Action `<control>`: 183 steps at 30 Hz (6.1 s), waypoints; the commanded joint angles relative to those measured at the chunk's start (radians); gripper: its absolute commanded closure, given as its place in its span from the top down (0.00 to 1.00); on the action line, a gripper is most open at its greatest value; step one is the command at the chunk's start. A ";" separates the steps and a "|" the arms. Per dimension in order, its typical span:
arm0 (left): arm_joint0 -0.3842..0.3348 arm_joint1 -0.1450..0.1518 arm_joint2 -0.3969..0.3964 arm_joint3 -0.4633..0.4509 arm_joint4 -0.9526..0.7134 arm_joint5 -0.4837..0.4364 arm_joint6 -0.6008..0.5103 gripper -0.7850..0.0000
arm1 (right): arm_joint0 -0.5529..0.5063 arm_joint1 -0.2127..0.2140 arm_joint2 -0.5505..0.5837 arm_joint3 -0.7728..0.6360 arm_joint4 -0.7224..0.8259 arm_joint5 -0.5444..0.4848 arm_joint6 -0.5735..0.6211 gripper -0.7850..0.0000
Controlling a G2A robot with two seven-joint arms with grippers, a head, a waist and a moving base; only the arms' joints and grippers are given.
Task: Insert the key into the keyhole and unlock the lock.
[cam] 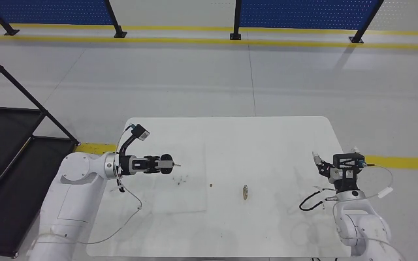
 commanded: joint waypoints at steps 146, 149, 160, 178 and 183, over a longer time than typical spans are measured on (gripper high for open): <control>0.000 0.000 0.000 0.000 0.000 0.000 0.000 0.00 | 0.661 -0.052 -0.493 0.415 1.544 -0.055 1.424 0.00; 0.000 0.000 0.000 0.000 0.000 0.000 0.000 0.00 | 0.672 -0.059 -0.504 0.466 1.651 -0.093 1.449 0.00; 0.000 0.000 0.000 0.000 0.000 0.000 0.000 0.00 | 0.687 -0.066 -0.520 0.507 1.720 -0.119 1.466 0.00; 0.000 0.000 0.000 0.000 0.000 0.000 0.000 0.00 | 0.622 -0.082 -0.516 0.517 1.841 -0.303 1.245 0.00; 0.000 0.000 0.000 0.000 0.000 0.000 0.000 0.00 | 0.613 -0.093 -0.543 0.532 1.867 -0.371 1.182 0.00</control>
